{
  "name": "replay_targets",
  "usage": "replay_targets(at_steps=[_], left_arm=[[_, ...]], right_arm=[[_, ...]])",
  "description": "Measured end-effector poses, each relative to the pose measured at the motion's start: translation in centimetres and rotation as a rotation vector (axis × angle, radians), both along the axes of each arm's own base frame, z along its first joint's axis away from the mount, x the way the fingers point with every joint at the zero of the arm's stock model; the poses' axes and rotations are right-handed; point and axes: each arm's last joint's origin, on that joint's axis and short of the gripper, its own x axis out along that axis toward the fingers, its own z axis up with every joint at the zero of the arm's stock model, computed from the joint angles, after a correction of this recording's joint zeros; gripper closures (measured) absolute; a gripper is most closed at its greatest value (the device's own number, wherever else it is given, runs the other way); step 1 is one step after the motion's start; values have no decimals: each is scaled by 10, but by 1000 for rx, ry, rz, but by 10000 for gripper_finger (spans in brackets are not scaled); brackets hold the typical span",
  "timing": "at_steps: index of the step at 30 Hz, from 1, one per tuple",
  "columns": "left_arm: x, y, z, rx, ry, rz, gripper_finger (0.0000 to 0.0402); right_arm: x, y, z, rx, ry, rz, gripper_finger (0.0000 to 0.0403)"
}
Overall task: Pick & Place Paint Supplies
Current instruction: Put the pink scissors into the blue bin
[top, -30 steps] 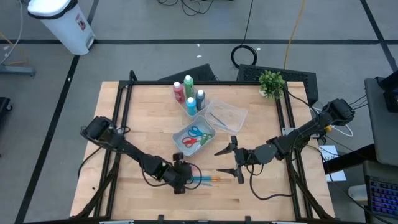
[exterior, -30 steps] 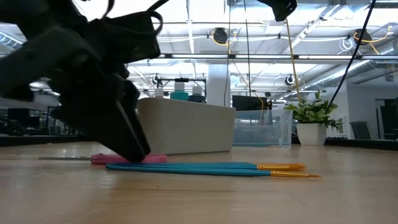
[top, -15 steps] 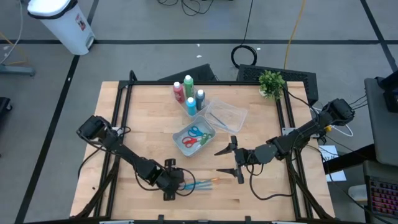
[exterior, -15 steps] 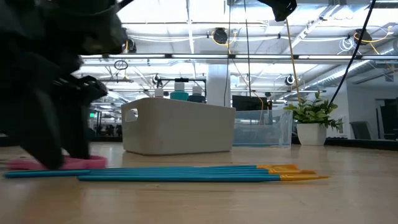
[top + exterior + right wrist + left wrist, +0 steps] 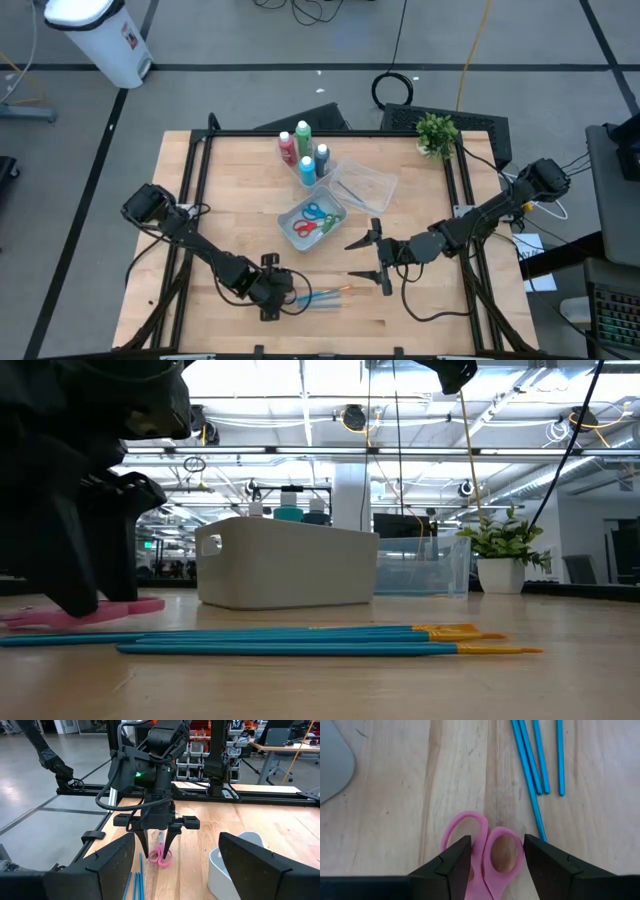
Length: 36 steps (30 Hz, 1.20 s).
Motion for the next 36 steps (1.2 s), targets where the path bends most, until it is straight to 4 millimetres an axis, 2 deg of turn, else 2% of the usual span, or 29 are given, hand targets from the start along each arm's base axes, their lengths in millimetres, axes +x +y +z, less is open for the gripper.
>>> replay_targets(at_steps=[8,20,28,36], left_arm=[[2,2,0,-66,19,72,215],[10,14,0,-92,42,71,215],[10,14,0,-112,55,60,215],[6,16,26,-100,-42,51,215]], right_arm=[[0,0,0,0,0,0,124],[0,0,0,0,0,0,124],[0,0,0,0,0,0,124],[0,0,0,0,0,0,124]])
